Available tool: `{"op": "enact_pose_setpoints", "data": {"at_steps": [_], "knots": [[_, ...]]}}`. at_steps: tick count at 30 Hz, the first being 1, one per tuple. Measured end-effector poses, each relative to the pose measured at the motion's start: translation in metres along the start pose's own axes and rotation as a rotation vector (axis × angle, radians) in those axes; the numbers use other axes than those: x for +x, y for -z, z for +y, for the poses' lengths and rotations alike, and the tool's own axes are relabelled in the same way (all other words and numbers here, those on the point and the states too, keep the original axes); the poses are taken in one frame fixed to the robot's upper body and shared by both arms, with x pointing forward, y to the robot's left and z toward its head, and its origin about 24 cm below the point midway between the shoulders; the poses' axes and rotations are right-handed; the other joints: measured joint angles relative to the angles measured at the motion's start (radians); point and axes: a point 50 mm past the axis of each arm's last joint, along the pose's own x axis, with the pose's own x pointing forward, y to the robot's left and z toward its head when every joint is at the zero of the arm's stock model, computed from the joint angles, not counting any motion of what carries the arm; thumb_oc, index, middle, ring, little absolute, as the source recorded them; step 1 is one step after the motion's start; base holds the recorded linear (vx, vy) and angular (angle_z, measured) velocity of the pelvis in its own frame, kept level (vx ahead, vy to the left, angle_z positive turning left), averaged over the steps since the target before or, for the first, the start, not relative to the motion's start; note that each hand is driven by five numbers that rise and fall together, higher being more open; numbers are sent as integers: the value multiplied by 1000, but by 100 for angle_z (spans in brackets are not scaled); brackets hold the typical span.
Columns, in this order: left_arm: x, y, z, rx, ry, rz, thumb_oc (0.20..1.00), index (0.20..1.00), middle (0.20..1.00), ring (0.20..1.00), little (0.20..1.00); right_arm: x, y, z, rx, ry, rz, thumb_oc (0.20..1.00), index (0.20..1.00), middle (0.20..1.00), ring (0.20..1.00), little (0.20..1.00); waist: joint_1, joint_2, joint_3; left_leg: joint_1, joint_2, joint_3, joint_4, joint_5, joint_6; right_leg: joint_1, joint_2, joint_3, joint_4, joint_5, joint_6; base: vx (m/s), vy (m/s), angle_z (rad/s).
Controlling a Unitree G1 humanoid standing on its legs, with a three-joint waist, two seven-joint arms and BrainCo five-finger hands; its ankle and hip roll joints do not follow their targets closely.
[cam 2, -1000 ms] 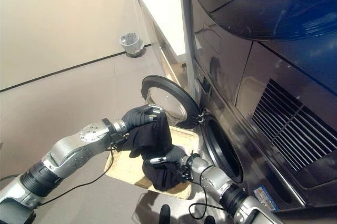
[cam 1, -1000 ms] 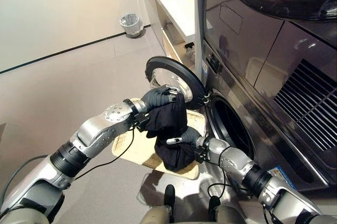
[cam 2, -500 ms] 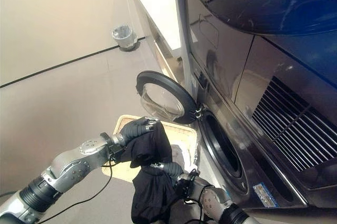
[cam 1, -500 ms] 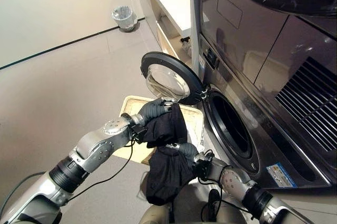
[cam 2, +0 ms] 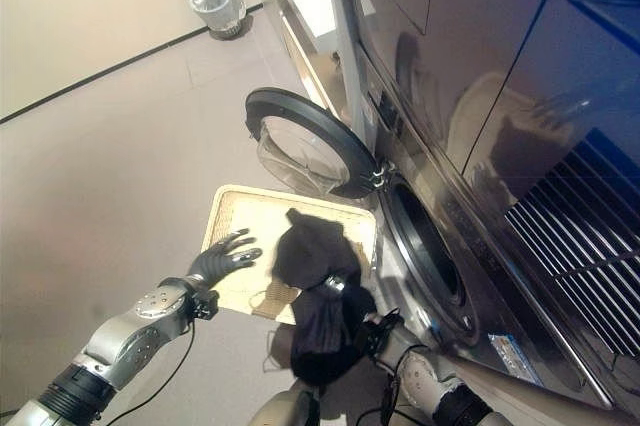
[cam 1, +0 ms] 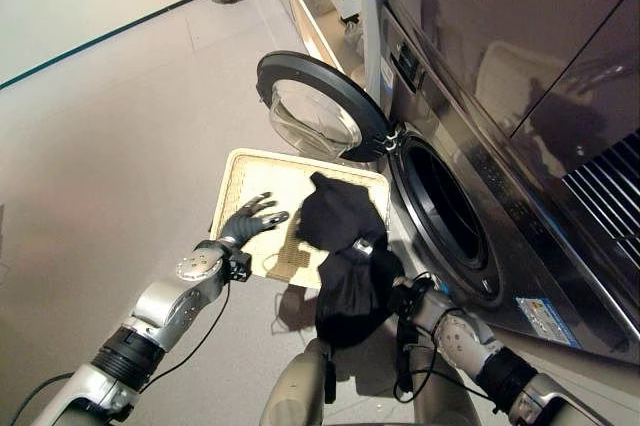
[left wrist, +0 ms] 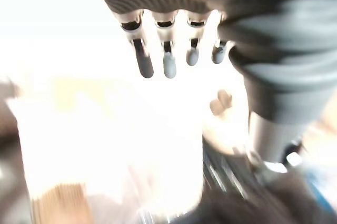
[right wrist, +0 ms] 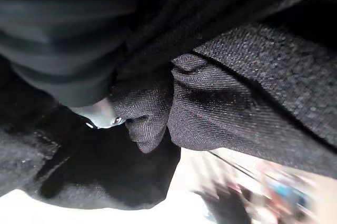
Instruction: Put the clothes into the washing machine.
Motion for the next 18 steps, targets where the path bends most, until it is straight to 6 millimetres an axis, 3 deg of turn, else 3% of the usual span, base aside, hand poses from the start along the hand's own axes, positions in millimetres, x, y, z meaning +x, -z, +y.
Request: {"op": "enact_pose_setpoints", "data": {"at_steps": [4,7,10,13,15,18], "knots": [[2,0,19,55,-195,-44,1000,1000,1000,1000,1000,5,-27,-5,-1,58,-141,200,200,200,200,200,0,0,0,0,-1,8,-2,0,0,-3,0,10,-2,0,0,-13,13,-5],[4,14,34,52,-327,-11,1000,1000,1000,1000,1000,8,-35,-6,15,96,-203,200,200,200,200,200,-2,2,1,-1,-3,16,-3,0,0,-11,-2,17,2,1,2,10,60,-10],[3,36,47,4,-472,47,1000,1000,1000,1000,1000,5,-43,-22,49,221,-272,200,200,200,200,200,-4,3,2,-1,-5,32,-4,0,0,-20,-2,29,4,2,4,22,68,-11],[1,51,48,-30,-523,70,1000,1000,1000,1000,1000,1,-49,-41,55,341,-300,200,200,200,200,200,-4,13,12,-2,-7,36,-3,0,0,-31,-5,38,9,3,6,13,56,-7],[1,59,41,-70,-525,66,1000,1000,1000,1000,1000,3,-66,-53,66,435,-351,200,200,200,200,200,-3,28,25,-31,-12,37,0,2,3,-68,-9,44,31,5,8,21,41,-9],[1,65,29,-115,-486,48,1000,1000,1000,1000,1000,11,-91,-56,58,462,-413,200,200,200,200,200,1,37,34,-88,-21,38,17,7,9,-136,-17,53,65,6,8,22,15,-3]]}}
